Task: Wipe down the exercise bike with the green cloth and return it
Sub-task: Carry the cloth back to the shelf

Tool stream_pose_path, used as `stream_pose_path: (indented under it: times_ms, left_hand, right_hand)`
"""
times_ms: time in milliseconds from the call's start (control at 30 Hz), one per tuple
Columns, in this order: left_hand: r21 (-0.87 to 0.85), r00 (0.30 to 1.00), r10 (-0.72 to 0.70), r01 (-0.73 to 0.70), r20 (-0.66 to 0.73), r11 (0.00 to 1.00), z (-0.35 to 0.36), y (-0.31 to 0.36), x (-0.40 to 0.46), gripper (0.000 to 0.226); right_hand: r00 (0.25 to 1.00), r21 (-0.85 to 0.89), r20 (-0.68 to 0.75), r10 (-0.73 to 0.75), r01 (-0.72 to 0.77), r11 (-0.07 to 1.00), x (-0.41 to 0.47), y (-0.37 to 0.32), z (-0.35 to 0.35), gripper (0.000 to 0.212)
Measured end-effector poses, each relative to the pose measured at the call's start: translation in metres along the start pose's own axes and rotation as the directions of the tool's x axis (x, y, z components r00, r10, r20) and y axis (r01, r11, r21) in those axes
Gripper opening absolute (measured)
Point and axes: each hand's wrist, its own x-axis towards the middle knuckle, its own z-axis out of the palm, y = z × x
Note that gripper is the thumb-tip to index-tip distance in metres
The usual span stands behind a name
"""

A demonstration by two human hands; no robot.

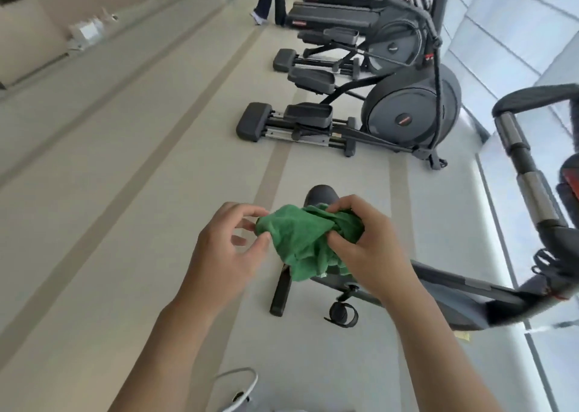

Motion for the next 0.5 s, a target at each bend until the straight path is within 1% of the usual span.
stream_pose_path:
  times_ms: [133,233,367,500]
  left_hand:
    - [0.028,0.996,-0.007,0.010,-0.086,1.000,-0.068,-0.041,0.000,0.030]
    - [0.051,0.991,-0.023,0.030,-0.130,0.998,-0.115,-0.072,-0.005,0.026]
    - [0.091,0.982,-0.053,0.070,-0.180,0.993,-0.169,-0.107,-0.015,0.022]
    - [0.179,0.970,-0.074,0.117,-0.234,0.977,-0.214,-0.133,-0.026,0.019]
  right_hand:
    - [0.997,-0.137,0.055,-0.056,0.063,0.989,0.021,-0.036,0.060,0.031]
    - [0.994,-0.163,0.101,-0.040,0.056,0.985,0.036,-0.059,0.105,0.029]
    - [0.985,-0.212,0.155,-0.077,0.109,0.971,0.051,-0.084,0.163,0.026]
    - [0.986,-0.212,0.142,-0.085,0.114,0.971,0.065,-0.103,0.206,0.024]
